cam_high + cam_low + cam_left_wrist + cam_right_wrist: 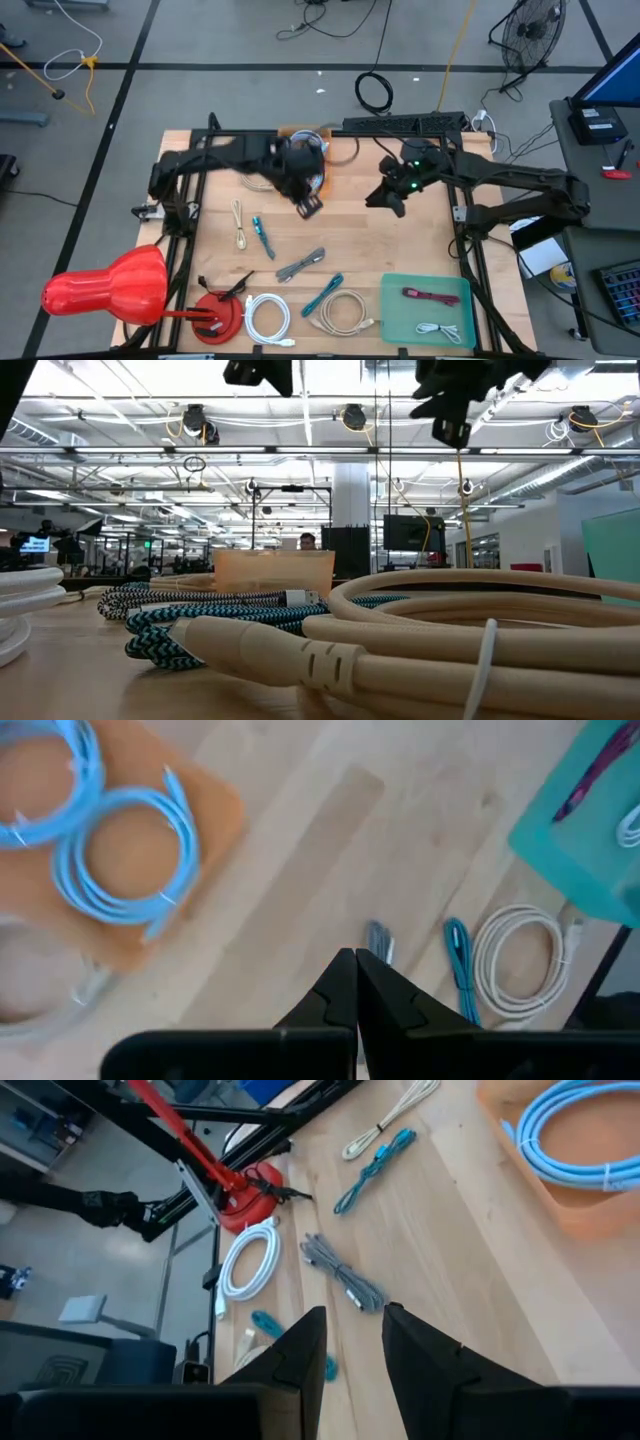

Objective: Pick & Place USB Port
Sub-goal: Put the white patterned usb cable into the blue bin

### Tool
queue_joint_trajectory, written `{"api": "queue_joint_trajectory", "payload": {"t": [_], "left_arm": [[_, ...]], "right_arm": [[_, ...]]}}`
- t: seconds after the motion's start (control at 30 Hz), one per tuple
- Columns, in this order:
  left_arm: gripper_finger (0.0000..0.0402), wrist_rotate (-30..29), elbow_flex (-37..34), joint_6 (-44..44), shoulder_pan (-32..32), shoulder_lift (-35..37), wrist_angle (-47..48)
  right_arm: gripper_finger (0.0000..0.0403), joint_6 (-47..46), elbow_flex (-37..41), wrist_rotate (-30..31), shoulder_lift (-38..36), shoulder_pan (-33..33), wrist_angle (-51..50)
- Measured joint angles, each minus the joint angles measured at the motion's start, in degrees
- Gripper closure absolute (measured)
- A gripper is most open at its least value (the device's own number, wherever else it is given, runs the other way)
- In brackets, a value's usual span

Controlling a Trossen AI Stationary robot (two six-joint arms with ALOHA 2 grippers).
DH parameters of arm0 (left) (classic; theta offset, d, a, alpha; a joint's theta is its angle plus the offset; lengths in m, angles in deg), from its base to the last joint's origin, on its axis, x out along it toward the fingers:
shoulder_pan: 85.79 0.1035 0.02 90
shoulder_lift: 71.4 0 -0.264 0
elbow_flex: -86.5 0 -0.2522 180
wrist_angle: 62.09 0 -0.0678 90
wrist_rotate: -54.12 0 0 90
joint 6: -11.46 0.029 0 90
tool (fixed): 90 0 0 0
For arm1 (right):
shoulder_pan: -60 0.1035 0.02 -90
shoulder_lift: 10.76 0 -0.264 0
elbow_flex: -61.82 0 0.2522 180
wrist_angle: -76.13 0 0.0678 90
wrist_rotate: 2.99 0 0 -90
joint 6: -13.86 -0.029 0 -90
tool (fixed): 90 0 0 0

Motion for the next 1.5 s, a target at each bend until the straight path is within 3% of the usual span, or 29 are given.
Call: {"api": "queue_joint_trajectory", "payload": {"t": [0.3,0.47,0.67,0.8,1.07,1.17,1.5], "left_arm": [[0.0401,-2.78,-8.94,-12.98,-11.82,-0.14,-4.3],[0.0401,-9.15,-15.62,-22.33,-16.55,-0.01,-6.18],[0.0384,-6.16,-26.92,-29.35,-20.07,-0.16,-16.26],[0.0345,-7.51,-30.81,-31.21,-21.14,-0.16,-17.13],[0.0205,-0.61,-35.53,-28.72,-19.56,-0.07,-23.95],[0.0171,-0.02,-37.41,-28.03,-19.51,-0.09,-25.95],[0.017,4.64,-45.6,-25.66,-18.91,-0.1,-31.9]], "right_arm": [[0.0312,-0.1,0.0,0.04,-7.6,0.04,-7.89],[0.0312,-0.6,0.0,2.72,-9.71,1.83,-11.72],[0.0312,-0.87,0.0,6.51,-10.56,4.25,-14.91],[0.0312,-1.28,0.0,9.41,-10.67,6.24,-17.63],[0.0312,-1.97,0.0,12.26,-10.67,8.28,-19.76],[0.0312,-1.97,0.0,12.26,-10.67,8.28,-19.78],[0.0312,-2.16,0.0,12.25,-10.67,8.28,-19.8]]}}
